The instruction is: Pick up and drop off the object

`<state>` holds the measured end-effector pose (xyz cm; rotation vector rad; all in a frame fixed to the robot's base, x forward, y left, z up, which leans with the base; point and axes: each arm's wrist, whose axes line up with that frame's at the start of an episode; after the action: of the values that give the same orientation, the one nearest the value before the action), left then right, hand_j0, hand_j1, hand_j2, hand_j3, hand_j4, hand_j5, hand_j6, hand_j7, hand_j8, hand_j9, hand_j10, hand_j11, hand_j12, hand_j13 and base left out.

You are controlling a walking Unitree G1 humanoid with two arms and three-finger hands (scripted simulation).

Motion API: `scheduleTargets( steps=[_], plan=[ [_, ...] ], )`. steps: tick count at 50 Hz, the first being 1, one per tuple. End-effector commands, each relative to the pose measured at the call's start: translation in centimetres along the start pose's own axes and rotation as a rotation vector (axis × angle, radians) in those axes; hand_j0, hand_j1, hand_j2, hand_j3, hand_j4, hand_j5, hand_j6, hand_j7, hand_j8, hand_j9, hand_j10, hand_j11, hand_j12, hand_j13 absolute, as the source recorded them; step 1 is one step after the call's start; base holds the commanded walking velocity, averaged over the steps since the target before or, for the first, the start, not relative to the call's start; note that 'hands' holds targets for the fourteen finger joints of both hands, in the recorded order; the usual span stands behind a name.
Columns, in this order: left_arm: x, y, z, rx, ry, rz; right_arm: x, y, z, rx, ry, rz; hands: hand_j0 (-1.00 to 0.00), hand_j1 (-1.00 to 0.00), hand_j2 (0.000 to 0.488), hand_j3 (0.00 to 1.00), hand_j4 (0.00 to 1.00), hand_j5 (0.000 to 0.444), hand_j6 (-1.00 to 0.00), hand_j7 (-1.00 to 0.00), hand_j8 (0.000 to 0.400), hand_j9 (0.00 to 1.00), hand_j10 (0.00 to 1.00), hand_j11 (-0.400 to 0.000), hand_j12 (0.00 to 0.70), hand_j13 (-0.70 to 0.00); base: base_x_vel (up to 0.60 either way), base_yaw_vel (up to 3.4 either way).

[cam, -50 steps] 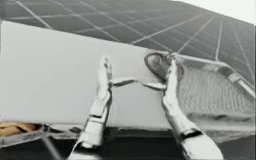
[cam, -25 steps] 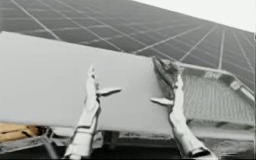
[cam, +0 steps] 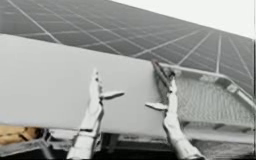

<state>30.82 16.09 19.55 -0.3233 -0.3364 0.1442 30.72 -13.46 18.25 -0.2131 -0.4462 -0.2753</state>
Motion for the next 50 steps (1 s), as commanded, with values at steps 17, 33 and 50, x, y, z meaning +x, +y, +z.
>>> scheduleTargets(
  steps=[17,33,50],
  plan=[
    [-2.3,2.4,-3.0,-0.006,0.033,0.034,-2.0,2.6,-0.2,0.006,0.046,0.113,0.00,0.00,0.000,0.00,0.00,0.000,0.00,0.00,0.000,0.00,0.00,0.000,0.000,0.000,0.00,0.11],
    [-3.4,2.6,-2.2,0.002,0.017,0.057,12.1,-1.2,5.6,-0.721,0.014,0.138,0.00,0.00,0.000,0.00,0.00,0.000,0.00,0.00,0.000,0.00,0.00,0.000,0.000,0.000,0.00,0.12],
    [-2.4,0.9,-4.7,0.017,0.100,0.004,19.6,-1.1,0.3,-0.628,0.378,0.268,0.00,0.00,0.000,0.00,0.00,0.000,0.00,0.00,0.000,0.00,0.00,0.000,0.000,0.000,0.00,0.14]
  ],
)
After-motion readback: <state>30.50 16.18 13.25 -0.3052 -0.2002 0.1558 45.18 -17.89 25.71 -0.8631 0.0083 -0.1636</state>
